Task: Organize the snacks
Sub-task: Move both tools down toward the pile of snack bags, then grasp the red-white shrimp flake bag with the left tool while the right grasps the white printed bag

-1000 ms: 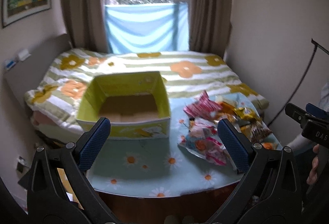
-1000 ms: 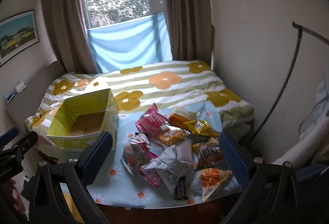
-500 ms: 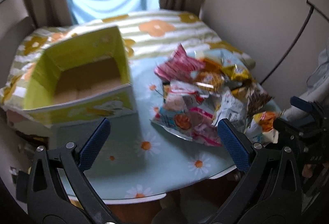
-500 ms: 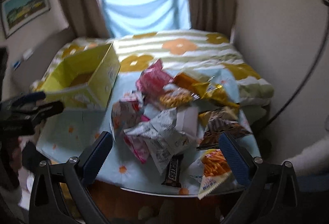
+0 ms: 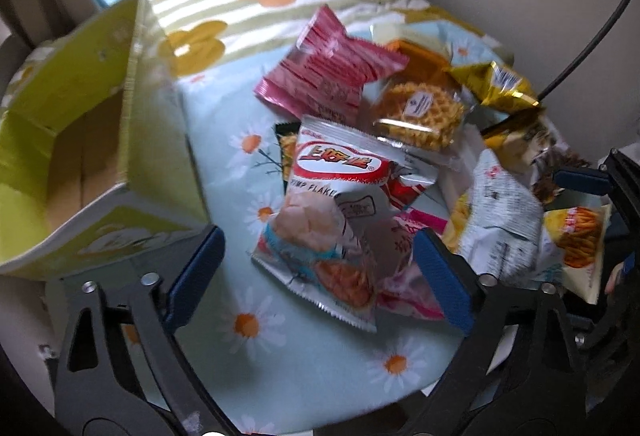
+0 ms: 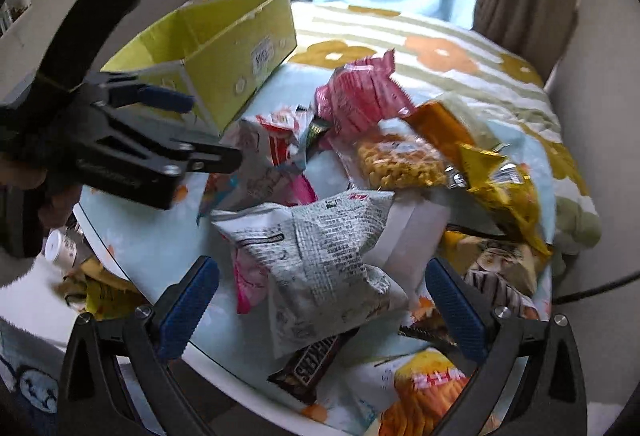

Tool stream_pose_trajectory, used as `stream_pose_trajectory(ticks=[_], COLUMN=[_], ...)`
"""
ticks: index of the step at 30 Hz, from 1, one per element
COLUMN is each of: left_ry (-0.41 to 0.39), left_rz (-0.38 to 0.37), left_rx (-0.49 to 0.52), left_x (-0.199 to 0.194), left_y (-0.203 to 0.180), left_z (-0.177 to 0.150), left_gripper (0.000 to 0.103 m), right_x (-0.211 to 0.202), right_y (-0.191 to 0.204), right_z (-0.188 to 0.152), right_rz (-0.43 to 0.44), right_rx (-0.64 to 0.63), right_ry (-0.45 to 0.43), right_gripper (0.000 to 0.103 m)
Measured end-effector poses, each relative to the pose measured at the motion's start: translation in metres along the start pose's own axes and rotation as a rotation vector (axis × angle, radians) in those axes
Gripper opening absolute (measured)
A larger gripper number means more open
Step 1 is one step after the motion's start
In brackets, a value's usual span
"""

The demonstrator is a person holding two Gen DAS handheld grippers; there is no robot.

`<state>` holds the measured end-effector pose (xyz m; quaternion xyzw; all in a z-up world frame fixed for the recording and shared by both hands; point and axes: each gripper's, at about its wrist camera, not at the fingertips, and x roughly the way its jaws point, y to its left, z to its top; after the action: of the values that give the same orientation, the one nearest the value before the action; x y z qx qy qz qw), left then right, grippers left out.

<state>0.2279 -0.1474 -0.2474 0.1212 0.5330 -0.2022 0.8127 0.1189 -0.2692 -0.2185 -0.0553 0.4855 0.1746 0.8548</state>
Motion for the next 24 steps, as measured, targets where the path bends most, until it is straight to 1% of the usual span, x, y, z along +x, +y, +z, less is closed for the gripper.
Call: stream_pose_trajectory(ticks=[3, 4, 5, 7, 10, 12, 13, 15, 16, 17, 20, 21, 23, 24], left_ry=[0.036, 0.047, 0.057, 0.077, 0.082, 0.077, 0.077, 0.082, 0.084, 0.087, 0.092, 0.093, 0.087, 0.084], left_rz=[0.001, -0.002, -0.002, -0.005, -0.012, -0.009, -0.001, 0.007, 0.012, 0.023, 0.022, 0.019, 0.017, 0.016], left_rx=[0.0, 0.0, 0.0, 0.003, -0.008, -0.012, -0.012, -0.005, -0.005, -0.002, -0.014, -0.021, -0.028, -0.031], left_x=[0.018, 0.023, 0.028, 0.037, 0.044, 0.045, 0.046, 0.047, 0.048, 0.048, 0.047, 0.047, 0.044, 0.043], left_y=[-0.001, -0.001, -0.001, -0.002, -0.003, -0.003, -0.003, -0.003, -0.003, -0.004, -0.005, -0.005, -0.005, -0.004], left_z=[0.003, 0.004, 0.004, 0.004, 0.006, 0.008, 0.009, 0.009, 0.01, 0.01, 0.009, 0.008, 0.007, 0.006], left_gripper=[0.092, 0.09, 0.083, 0.074, 0.074, 0.069, 0.062, 0.06, 0.056, 0.055, 0.052, 0.052, 0.051, 0.051], right_x=[0.01, 0.012, 0.014, 0.019, 0.026, 0.028, 0.027, 0.027, 0.027, 0.029, 0.035, 0.038, 0.04, 0.04], right_y=[-0.004, -0.005, -0.006, -0.008, -0.008, -0.006, -0.005, -0.005, -0.004, -0.004, -0.002, -0.002, -0.003, -0.004], right_z=[-0.002, -0.003, -0.004, -0.005, -0.006, -0.006, -0.005, -0.003, -0.002, 0.0, 0.002, 0.003, 0.006, 0.006], right_rz=[0.015, 0.019, 0.024, 0.041, 0.054, 0.054, 0.062, 0.075, 0.079, 0.082, 0.087, 0.077, 0.074, 0.076], right_rx=[-0.019, -0.026, -0.032, -0.041, -0.072, -0.094, -0.099, -0.102, -0.104, -0.11, -0.121, -0.125, -0.128, -0.126], right_ry=[0.03, 0.036, 0.041, 0.056, 0.077, 0.085, 0.085, 0.085, 0.084, 0.082, 0.101, 0.106, 0.111, 0.11], right_gripper=[0.102, 0.102, 0.101, 0.099, 0.099, 0.099, 0.099, 0.099, 0.098, 0.092, 0.076, 0.073, 0.062, 0.061])
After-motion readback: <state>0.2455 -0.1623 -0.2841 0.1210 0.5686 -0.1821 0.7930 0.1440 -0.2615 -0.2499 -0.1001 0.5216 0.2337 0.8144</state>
